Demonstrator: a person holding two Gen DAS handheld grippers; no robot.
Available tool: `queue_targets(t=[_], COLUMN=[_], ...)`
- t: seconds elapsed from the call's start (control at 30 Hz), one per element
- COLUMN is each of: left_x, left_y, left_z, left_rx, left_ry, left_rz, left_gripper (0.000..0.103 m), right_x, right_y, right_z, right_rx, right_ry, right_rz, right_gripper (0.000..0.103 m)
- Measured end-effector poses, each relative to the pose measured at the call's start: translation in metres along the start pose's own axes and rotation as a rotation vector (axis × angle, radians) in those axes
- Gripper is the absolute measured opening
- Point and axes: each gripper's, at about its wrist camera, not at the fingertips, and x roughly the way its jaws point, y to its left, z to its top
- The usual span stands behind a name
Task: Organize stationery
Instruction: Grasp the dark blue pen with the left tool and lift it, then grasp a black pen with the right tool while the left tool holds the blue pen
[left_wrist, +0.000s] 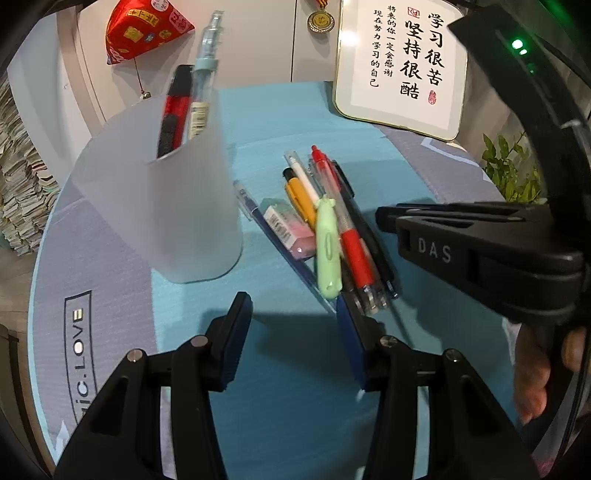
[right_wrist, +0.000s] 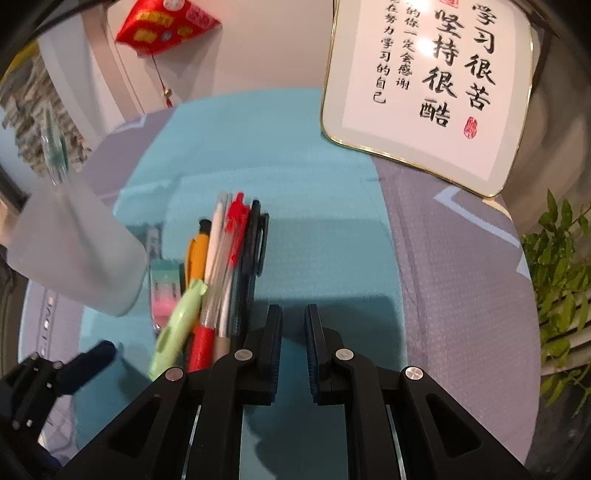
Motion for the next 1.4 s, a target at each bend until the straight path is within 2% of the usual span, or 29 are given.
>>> queue_targets(t=[0.1,0.17,0.2,0.23,0.27,0.33,0.47,0.53,0.57,0.63,0.83,0.93,1.13,1.27,1.4], left_x=[0.005,0.008,0.008,0.006,0.005,0.003,-0.007,-0.011,-0.014,-0.020,-0.030,-0.038,-0.049,-0.054,-0.053], left_y=[-0.004,-0.005,-0.005,-0.005,-0.003,0.002,0.009,0.012,0.014,0.019,0.031,0.025,0.022,0.022,0.018], left_z=[0.001,0.002,0.002,0.000,0.000,-0.003,-0.015,-0.022,-0.026,-0.035,-0.046,-0.056,-0.077,-0.076,-0.075], left_rx=[0.012,0.012,0.023,0.027,0.025,0.017,0.045,0.052,0.062,0.076,0.043,0.072,0.112,0.117,0.123], left_ry=[0.014,0.015,0.011,0.006,0.004,0.008,0.013,0.018,0.018,0.018,0.030,0.030,0.054,0.034,0.029], left_rz=[0.016,0.034,0.040,0.037,0.033,0.016,0.004,-0.004,-0.002,0.009,0.014,0.008,-0.008,0.010,0.002], left_gripper=[0.043,0.043,0.039,0.024,0.015,0.010,0.008,0.007,0.007,0.006,0.006,0.006,0.006,0.008,0.009], right_x=[-0.003,-0.003,-0.003,-0.003,-0.002,0.003,0.006,0.007,0.007,0.005,-0.006,-0.018,-0.030,-0.034,-0.028], right_y=[-0.002,0.001,0.001,0.001,0.001,0.004,0.013,0.015,0.014,0.007,-0.019,-0.020,-0.010,-0.008,-0.016], right_z=[-0.001,0.000,-0.001,-0.001,-0.001,-0.001,0.003,0.005,0.004,0.003,-0.011,-0.026,-0.068,-0.062,-0.038], right_rx=[0.024,0.011,0.011,0.016,0.015,-0.004,-0.063,-0.078,-0.076,-0.055,0.001,-0.021,-0.091,-0.091,-0.023], right_ry=[-0.002,-0.006,-0.007,-0.007,-0.006,0.013,-0.009,-0.016,-0.016,-0.009,-0.005,-0.006,0.064,0.023,-0.007], right_rz=[0.054,0.051,0.053,0.058,0.058,0.040,-0.002,-0.028,-0.021,0.005,-0.037,-0.019,0.086,0.095,0.133], right_gripper=[0.012,0.012,0.012,0.012,0.012,0.012,0.012,0.005,0.001,0.001,0.001,0.001,0.001,0.001,0.001])
